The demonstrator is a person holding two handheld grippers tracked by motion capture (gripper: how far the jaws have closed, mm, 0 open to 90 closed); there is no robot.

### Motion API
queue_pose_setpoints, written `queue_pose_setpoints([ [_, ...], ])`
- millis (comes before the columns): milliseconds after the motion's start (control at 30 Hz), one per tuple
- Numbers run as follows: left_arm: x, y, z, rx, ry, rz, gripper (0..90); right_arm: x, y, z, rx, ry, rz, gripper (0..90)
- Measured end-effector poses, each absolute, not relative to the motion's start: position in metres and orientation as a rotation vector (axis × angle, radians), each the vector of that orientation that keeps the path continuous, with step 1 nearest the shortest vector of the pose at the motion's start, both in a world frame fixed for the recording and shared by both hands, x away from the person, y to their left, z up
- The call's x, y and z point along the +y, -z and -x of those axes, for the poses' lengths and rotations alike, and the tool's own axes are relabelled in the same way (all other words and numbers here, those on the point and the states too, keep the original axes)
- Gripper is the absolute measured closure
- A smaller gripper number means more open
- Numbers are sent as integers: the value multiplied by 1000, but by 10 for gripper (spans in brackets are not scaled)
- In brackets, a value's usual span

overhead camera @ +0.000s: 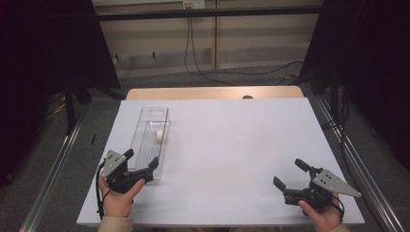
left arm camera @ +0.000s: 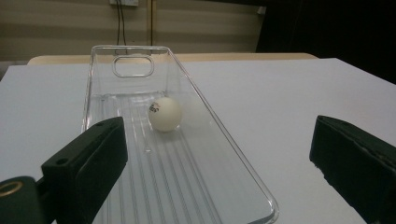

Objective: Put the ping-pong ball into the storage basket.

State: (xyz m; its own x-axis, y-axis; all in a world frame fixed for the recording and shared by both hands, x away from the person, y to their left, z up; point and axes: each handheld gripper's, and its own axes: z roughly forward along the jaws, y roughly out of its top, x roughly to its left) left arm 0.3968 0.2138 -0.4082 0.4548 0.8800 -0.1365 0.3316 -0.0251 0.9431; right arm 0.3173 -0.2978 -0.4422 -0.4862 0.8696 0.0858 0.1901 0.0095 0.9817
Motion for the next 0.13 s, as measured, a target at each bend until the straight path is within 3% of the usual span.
queue_pose_setpoints([
  [133, 214, 408, -396, 1073, -619, -1586, 40, -298, 443, -317, 1724, -1514, -1085, 6],
])
